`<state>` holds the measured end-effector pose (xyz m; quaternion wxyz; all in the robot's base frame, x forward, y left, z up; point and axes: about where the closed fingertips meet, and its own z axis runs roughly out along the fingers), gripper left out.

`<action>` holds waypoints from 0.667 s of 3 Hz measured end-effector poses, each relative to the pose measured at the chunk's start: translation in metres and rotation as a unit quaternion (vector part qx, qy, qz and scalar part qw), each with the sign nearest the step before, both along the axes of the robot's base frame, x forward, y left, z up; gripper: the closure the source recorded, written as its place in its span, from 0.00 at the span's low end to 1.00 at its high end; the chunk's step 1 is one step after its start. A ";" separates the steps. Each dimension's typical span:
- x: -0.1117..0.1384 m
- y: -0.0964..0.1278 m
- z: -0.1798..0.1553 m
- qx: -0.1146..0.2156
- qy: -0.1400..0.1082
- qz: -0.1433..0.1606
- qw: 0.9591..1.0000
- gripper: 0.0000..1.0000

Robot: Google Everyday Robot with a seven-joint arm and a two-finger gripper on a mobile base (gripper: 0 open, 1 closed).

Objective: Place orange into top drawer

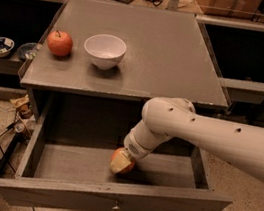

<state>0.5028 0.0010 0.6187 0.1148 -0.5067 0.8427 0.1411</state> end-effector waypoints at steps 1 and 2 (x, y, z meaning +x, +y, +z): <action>0.000 0.000 0.000 0.000 0.000 0.000 1.000 0.14; 0.000 0.000 0.000 0.000 0.000 0.000 1.000 0.00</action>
Offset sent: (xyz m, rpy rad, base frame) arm 0.0000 0.0000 0.0000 0.0000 0.0000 0.0000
